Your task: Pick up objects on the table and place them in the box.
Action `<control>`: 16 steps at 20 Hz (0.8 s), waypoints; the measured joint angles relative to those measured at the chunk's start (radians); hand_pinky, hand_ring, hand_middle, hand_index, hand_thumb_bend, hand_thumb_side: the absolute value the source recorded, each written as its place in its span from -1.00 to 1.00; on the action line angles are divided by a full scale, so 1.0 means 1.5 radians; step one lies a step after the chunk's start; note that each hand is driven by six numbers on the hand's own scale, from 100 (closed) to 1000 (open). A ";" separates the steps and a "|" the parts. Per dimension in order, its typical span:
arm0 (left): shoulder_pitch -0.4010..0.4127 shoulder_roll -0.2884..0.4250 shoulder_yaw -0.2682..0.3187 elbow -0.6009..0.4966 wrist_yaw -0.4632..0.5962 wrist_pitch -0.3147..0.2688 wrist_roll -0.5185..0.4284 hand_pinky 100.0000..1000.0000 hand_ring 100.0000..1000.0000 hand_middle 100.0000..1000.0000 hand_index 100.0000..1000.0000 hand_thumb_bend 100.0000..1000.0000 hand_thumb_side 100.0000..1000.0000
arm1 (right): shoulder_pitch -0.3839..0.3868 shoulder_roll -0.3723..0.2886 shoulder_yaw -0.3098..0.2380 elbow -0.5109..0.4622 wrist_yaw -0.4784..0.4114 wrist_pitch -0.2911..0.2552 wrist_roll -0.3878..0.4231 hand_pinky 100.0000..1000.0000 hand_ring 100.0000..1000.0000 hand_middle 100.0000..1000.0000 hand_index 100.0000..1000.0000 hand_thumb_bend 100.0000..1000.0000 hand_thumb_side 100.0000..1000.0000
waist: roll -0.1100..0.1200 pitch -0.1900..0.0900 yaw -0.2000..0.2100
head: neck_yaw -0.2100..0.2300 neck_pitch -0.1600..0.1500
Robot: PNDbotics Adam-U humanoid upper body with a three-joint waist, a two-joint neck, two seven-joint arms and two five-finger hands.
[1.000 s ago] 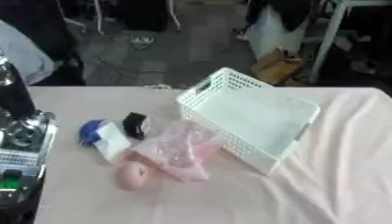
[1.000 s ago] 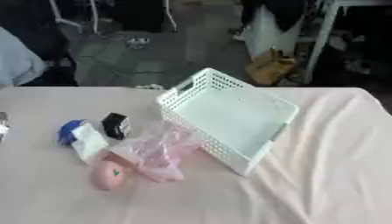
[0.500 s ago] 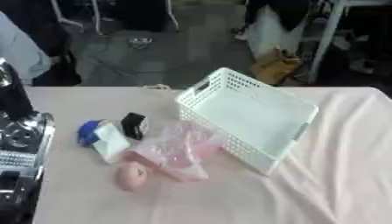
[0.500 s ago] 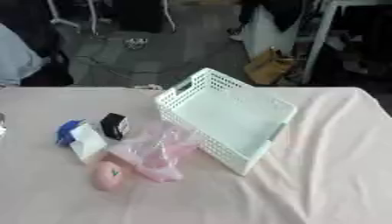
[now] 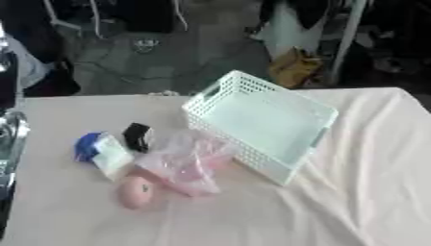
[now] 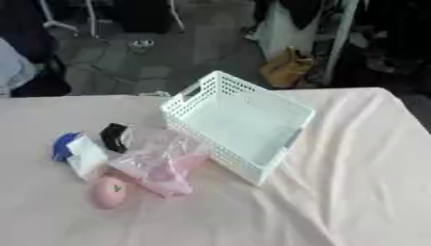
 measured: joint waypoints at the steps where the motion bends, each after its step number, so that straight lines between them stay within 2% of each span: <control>1: 0.000 0.007 -0.003 0.000 -0.005 0.013 -0.017 0.88 1.00 1.00 1.00 -0.60 1.00 | 0.000 -0.001 0.000 0.000 0.000 0.002 0.000 0.70 0.88 0.77 0.83 -1.00 0.65 | 0.001 0.000 0.000 | 0.000 0.003; 4: -0.008 0.041 -0.015 0.000 -0.022 0.049 -0.085 0.91 1.00 1.00 1.00 -0.61 1.00 | 0.006 -0.005 0.000 0.000 0.000 0.009 0.001 0.70 0.88 0.77 0.83 -1.00 0.64 | 0.007 -0.007 0.001 | 0.000 0.010; 9: -0.011 0.087 -0.029 0.000 -0.040 0.089 -0.181 0.90 1.00 1.00 1.00 -0.56 0.94 | 0.006 -0.006 0.001 0.000 0.000 0.016 0.001 0.70 0.87 0.76 0.83 -1.00 0.63 | 0.010 -0.009 0.000 | 0.009 0.016; 10: -0.011 0.099 -0.034 0.000 -0.043 0.094 -0.199 0.88 1.00 1.00 1.00 -0.51 0.71 | 0.006 -0.006 0.001 0.000 0.000 0.017 0.001 0.70 0.87 0.76 0.82 -1.00 0.63 | 0.011 -0.009 0.000 | 0.012 0.016; 11: -0.010 0.110 -0.038 0.000 -0.046 0.097 -0.216 0.87 1.00 1.00 1.00 -0.51 0.91 | 0.006 -0.006 0.001 0.000 0.000 0.018 0.002 0.70 0.87 0.76 0.82 -1.00 0.63 | 0.011 -0.009 0.000 | 0.015 0.016; 16: 0.013 0.168 -0.057 0.000 -0.051 0.114 -0.297 0.77 1.00 0.97 1.00 -0.44 0.87 | 0.006 -0.007 0.004 0.000 0.000 0.022 0.001 0.69 0.87 0.76 0.82 -1.00 0.62 | 0.013 -0.009 0.000 | 0.028 0.016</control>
